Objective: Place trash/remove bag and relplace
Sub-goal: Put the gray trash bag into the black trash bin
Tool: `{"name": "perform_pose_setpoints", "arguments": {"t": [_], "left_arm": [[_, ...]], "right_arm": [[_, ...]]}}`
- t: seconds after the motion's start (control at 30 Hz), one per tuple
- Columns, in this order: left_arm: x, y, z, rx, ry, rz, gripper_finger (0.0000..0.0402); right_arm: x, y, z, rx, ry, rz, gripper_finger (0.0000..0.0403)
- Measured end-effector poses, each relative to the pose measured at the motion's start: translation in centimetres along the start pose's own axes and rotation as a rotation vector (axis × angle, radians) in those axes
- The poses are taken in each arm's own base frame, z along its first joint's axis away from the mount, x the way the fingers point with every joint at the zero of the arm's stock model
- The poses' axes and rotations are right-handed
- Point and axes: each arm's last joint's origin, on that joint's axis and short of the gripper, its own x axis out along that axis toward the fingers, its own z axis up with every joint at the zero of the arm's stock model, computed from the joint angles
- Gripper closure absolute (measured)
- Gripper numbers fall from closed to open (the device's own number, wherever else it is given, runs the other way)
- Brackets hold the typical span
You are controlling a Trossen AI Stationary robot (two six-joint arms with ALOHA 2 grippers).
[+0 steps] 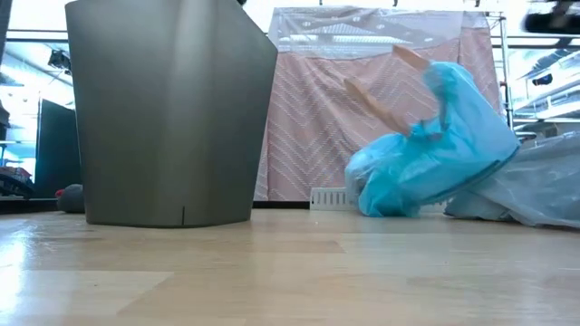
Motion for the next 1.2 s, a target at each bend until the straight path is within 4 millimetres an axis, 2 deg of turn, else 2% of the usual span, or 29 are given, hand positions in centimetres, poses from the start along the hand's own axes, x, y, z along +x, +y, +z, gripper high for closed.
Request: {"name": "perform_pose_setpoints", "arguments": {"t": [0.13, 0.33, 0.57, 0.73, 0.83, 0.9, 0.97, 1.1, 1.13, 1.2], "left_arm": [[-1.0, -3.1, -1.2, 0.053, 0.078, -0.057, 0.0231], [-0.7, -5.7, -2.2, 0.078, 0.138, -0.059, 0.0231], [-0.1, -7.2, -3.3, 0.121, 0.215, -0.009, 0.0231], [-0.3, -7.8, -3.7, 0.139, 0.237, 0.036, 0.0231], [-0.3, -8.1, -3.8, 0.147, 0.236, 0.031, 0.0231], [-0.3, -8.2, -3.8, 0.147, 0.238, 0.026, 0.0231], [-0.2, -8.4, -3.8, 0.148, 0.240, 0.022, 0.0231], [-0.2, -8.4, -3.9, 0.127, 0.243, 0.023, 0.0231], [-0.2, -8.4, -3.9, 0.122, 0.248, 0.024, 0.0231], [-0.4, -8.4, -4.1, 0.117, 0.264, 0.026, 0.0231]], "right_arm": [[2.4, 1.4, -2.0, -0.011, 0.164, -0.005, 0.0230], [6.3, 2.5, -4.1, -0.013, 0.292, -0.087, 0.0223], [9.8, 3.1, -4.7, 0.107, 0.268, -0.154, 0.0184], [11.5, 2.2, -5.0, 0.208, 0.197, -0.310, 0.0161], [12.5, 1.3, -5.4, 0.275, 0.235, -0.421, 0.0162], [13.3, 0.7, -5.9, 0.303, 0.297, -0.485, 0.0179], [13.8, 0.4, -6.2, 0.316, 0.343, -0.522, 0.0217], [13.7, 0.1, -6.3, 0.332, 0.389, -0.556, 0.0358], [13.5, 0.3, -6.2, 0.326, 0.388, -0.553, 0.0379], [12.5, 0.8, -5.8, 0.321, 0.383, -0.561, 0.0389]]}}
